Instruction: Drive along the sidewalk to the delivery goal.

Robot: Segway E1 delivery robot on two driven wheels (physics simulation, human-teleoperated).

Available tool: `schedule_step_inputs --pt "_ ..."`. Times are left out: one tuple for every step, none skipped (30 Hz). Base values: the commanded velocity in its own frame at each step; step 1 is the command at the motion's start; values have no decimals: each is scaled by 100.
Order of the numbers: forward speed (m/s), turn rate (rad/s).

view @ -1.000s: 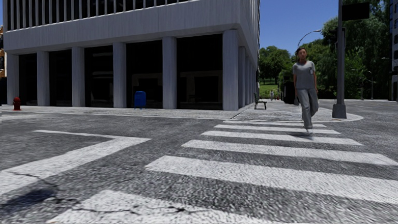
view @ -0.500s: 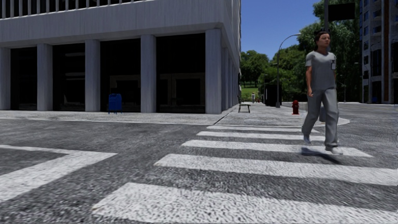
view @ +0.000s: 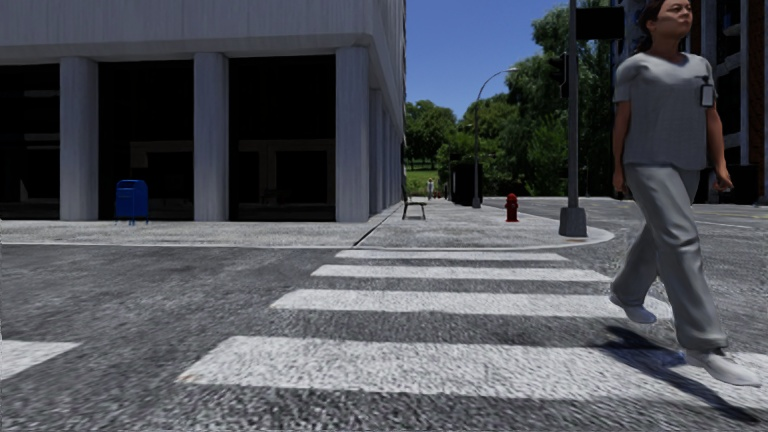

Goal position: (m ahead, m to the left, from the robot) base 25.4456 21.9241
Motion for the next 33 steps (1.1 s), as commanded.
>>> schedule_step_inputs --pt "200 -40" --pt "200 -20" --pt "200 -2" --pt "200 -2" --pt "200 0" --pt "200 0" --pt "200 0" --pt "200 0" --pt "200 0" --pt "200 0" --pt "200 0" --pt "200 0" --pt "200 0" --pt "200 0" --pt "200 0" --pt "200 0" --pt "200 0" --pt "200 0" --pt "200 0" --pt "200 0" --pt "200 0" --pt "200 0" --pt "200 0" --pt "200 0" --pt "200 0" --pt "200 0" --pt "200 0" --pt "200 0" --pt "200 0" --pt "200 0" --pt "200 0" --pt "200 0" --pt "200 0"
